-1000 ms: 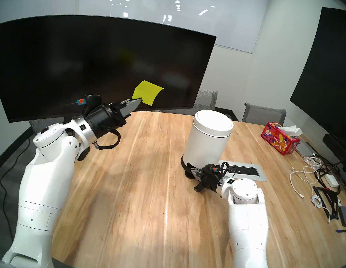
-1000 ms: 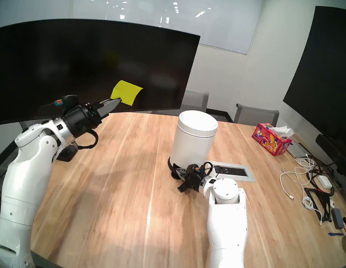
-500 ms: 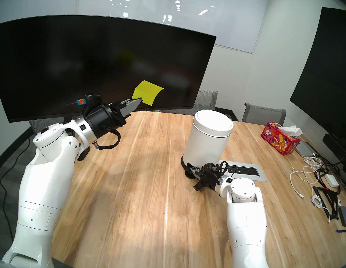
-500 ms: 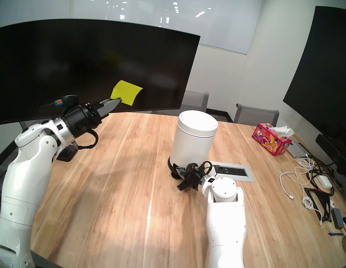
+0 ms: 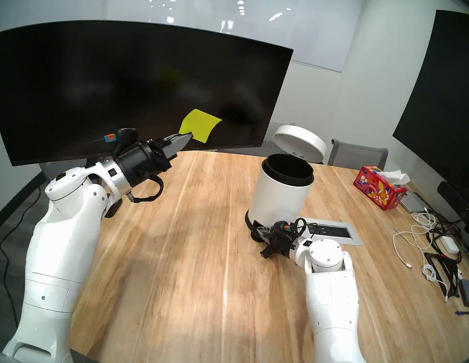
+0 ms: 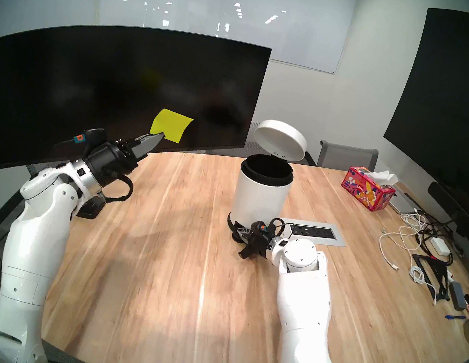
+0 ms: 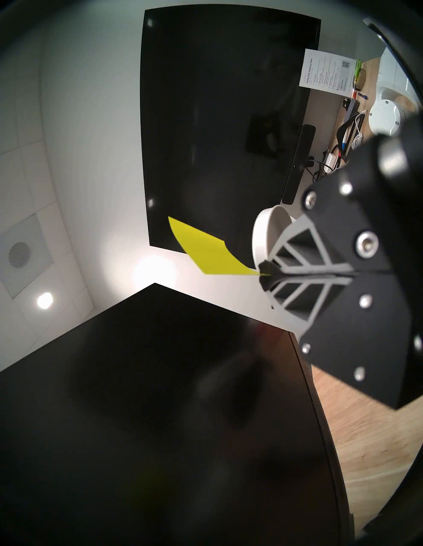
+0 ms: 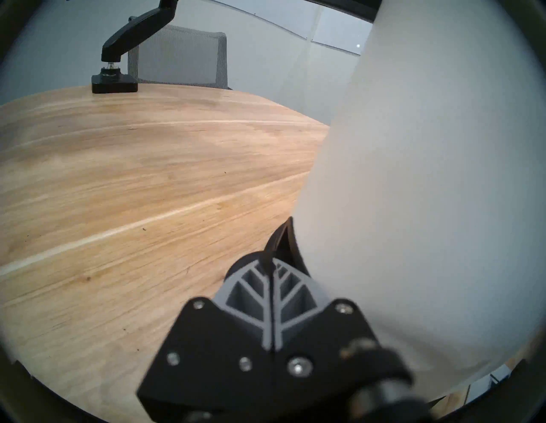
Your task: Peel the sticky note off the monitor, open the trash can lid and drop the sticker into the trash can
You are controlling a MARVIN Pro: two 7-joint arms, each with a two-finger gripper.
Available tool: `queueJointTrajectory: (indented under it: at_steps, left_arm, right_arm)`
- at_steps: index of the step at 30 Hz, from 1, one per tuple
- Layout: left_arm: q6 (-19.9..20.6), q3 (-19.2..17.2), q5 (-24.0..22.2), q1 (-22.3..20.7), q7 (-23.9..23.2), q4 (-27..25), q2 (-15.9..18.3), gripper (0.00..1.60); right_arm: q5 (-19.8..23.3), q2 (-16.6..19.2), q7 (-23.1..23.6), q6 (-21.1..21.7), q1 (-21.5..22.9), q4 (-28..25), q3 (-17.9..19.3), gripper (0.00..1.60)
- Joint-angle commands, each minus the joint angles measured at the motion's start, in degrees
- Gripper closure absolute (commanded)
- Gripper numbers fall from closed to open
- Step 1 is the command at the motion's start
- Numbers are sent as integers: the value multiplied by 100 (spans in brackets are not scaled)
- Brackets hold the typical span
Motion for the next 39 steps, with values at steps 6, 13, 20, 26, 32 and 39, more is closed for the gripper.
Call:
queueJointTrajectory:
  at_steps: [6, 13, 20, 26, 32, 39]
  left_arm:
    - [2, -13, -8, -55, 14, -112, 1, 160]
    - [2, -13, -8, -55, 14, -112, 1, 160]
    - [2, -13, -8, -55, 14, -112, 1, 160]
    - [2, -13, -8, -55, 14, -112, 1, 160]
    - [2, -13, -8, -56, 14, -112, 1, 160]
    - [2, -13, -8, -56, 14, -112, 0, 160]
  right_arm:
    - [-72, 23, -73, 31, 27, -17, 16, 160]
    - [-102, 23, -42, 101, 40, -24, 15, 160]
    - [-109, 20, -38, 102, 40, -25, 20, 160]
    - [-114, 16, -35, 101, 41, -25, 25, 160]
    - [-119, 13, -33, 100, 41, -26, 29, 160]
    - [-123, 10, -30, 99, 42, -26, 33, 160]
